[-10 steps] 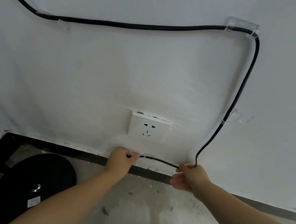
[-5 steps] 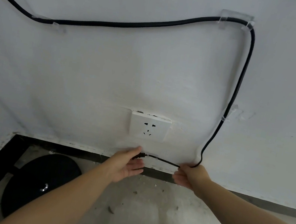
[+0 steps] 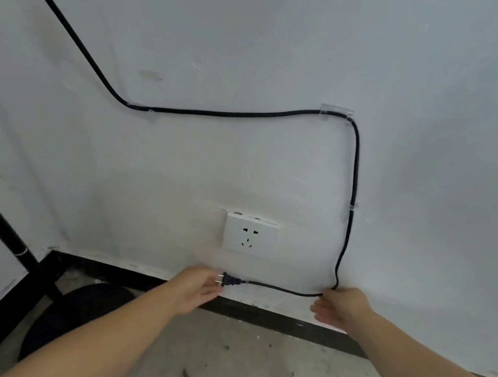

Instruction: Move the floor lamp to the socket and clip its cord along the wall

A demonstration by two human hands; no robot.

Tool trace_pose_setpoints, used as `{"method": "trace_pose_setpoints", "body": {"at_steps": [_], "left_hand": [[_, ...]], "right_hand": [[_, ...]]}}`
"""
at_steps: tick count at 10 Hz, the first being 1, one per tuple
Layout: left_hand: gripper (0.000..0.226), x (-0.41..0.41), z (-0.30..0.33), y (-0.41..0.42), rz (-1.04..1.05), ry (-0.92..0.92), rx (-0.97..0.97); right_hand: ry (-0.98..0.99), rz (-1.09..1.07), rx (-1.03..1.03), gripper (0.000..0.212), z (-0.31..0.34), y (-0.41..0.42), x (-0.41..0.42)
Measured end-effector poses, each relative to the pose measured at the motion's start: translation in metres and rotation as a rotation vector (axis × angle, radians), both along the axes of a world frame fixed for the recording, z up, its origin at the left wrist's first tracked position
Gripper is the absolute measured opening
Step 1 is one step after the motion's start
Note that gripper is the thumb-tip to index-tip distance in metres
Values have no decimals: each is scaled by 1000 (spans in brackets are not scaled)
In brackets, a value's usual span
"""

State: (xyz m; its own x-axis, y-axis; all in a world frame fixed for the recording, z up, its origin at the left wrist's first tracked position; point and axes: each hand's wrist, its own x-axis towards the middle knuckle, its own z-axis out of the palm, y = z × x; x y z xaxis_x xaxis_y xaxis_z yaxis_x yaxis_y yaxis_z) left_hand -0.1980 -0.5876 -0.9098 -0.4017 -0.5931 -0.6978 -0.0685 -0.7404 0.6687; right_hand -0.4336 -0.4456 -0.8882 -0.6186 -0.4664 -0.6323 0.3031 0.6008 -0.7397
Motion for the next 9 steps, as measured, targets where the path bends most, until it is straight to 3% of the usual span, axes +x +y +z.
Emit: {"method": "trace_pose_setpoints", "body": {"at_steps": [1, 3, 6, 7, 8, 9], "left_hand": [[11, -13, -3, 14, 70, 48, 48], [18, -20, -5, 14, 82, 26, 35], [15, -19, -13, 9, -44, -159, -21], [25, -17, -2, 6, -181, -381, -262], [29, -5, 8, 1, -288, -586, -703], [19, 10, 40, 6, -164, -531, -1167]], "right_hand": [[104, 42, 109, 22, -1, 1, -4], [128, 98, 203, 25, -9, -9, -4], [17, 60, 114, 23, -18, -7, -3], [-44, 90, 79, 17, -10, -3, -4], [-79, 159, 84, 32, 3, 1, -2], [-85, 294, 193, 43, 34, 9, -2]]}}
